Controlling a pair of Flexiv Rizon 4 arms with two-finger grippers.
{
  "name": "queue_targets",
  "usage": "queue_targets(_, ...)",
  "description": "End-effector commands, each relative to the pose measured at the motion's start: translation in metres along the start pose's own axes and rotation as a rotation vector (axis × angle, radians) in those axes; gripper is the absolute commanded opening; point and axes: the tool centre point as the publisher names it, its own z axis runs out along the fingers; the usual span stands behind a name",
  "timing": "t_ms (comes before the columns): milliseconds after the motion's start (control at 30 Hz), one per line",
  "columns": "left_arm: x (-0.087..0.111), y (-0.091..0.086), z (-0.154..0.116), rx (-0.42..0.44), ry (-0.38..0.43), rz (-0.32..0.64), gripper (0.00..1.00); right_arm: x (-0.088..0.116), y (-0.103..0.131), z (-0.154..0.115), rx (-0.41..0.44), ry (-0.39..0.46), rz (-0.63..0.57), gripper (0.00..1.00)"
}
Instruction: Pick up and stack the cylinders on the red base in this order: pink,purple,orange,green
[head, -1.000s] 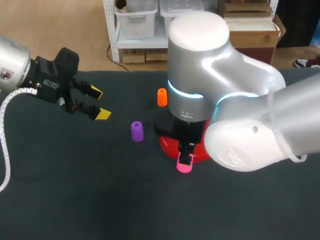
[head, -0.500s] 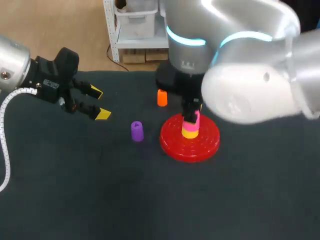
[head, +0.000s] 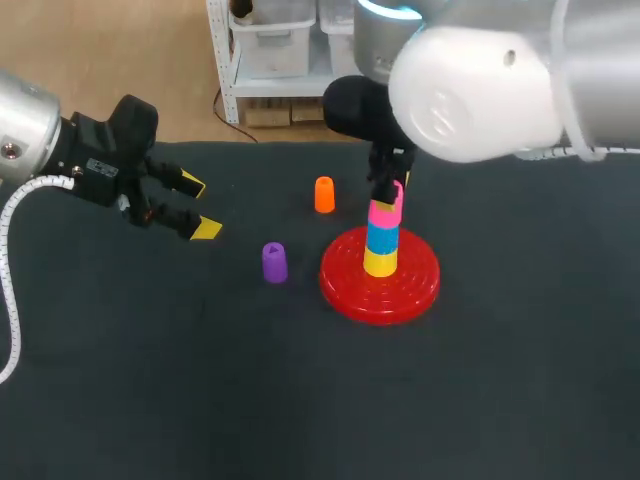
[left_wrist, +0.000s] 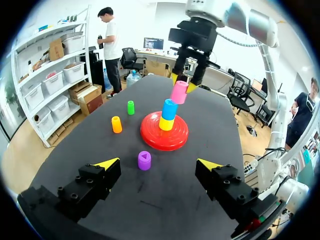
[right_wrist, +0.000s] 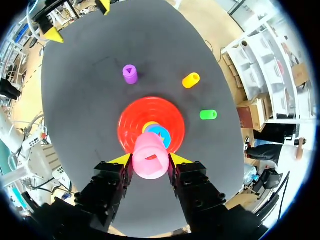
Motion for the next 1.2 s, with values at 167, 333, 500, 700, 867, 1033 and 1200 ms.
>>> queue_targets(167,0.001,0.000,0.001,0.000,0.000,0.001,1.00,-0.012,-0.010,0.011,-0.017,0.019,0.008,0.00)
queue_targets(333,0.001,0.000,0.001,0.000,0.000,0.001,1.00,-0.012,-0.014,0.014,-0.016,0.029,0.014,0.00)
queue_targets(500,0.001,0.000,0.001,0.000,0.000,0.001,1.00,-0.008,-0.017,0.015,-0.015,0.034,0.021,0.00)
queue_targets(700,0.001,0.000,0.001,0.000,0.000,0.001,1.00,-0.006,-0.014,0.020,-0.030,0.034,0.032,0.00)
queue_targets(867,0.001,0.000,0.001,0.000,0.000,0.001,1.00,-0.002,-0.012,0.025,-0.039,0.033,0.045,0.00)
queue_targets(1033,0.001,0.000,0.001,0.000,0.000,0.001,1.00,-0.002,-0.010,0.038,-0.050,0.053,0.055,0.00)
queue_targets(1200,0.001,0.000,0.001,0.000,0.000,0.001,1.00,-0.003,-0.009,0.049,-0.064,0.056,0.063,0.00)
